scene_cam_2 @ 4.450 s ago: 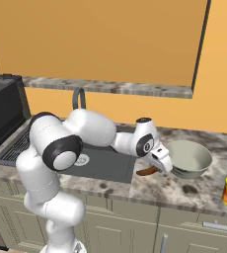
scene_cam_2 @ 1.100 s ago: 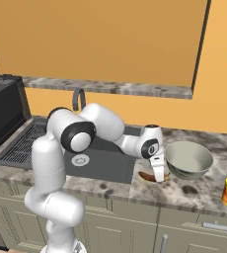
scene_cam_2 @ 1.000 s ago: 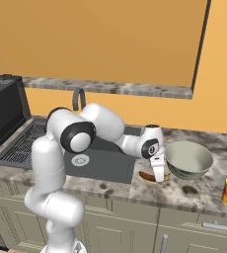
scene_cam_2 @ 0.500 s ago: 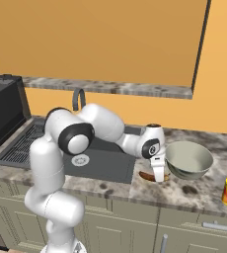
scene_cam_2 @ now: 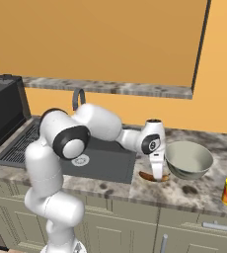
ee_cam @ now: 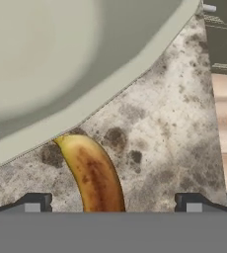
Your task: Remove the garlic and banana from the sink. Then move the bowl and cup from the counter to the sink for washing.
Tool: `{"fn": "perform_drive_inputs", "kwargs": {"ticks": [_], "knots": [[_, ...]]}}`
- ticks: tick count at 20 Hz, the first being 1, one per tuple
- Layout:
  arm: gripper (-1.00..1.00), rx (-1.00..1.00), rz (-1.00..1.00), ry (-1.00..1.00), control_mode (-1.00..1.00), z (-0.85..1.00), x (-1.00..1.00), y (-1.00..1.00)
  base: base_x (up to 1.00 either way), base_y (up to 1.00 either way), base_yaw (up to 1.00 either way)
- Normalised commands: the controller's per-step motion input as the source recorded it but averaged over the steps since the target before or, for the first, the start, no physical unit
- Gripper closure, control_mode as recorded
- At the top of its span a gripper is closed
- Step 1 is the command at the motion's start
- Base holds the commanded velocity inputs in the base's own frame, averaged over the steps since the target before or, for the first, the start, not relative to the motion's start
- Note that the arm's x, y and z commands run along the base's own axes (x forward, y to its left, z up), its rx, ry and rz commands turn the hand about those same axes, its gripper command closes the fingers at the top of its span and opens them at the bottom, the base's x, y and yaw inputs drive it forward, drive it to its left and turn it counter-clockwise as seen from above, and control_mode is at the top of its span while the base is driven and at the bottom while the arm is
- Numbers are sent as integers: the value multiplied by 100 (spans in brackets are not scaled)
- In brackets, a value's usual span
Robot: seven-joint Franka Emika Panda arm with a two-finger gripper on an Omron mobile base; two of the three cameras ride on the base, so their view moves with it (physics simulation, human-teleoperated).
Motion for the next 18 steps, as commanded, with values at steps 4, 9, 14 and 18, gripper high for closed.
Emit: {"fn": "perform_drive_inputs", "kwargs": {"ticks": [4,9,14,18], "knots": [[-100,0,0,0,-100,29,-10,4,0,0,0],[-100,0,0,0,-100,28,-12,1,0,0,0],[-100,0,3,0,-100,30,-14,0,0,0,0],[-100,0,12,-3,-100,30,-14,0,0,0,0]]}}
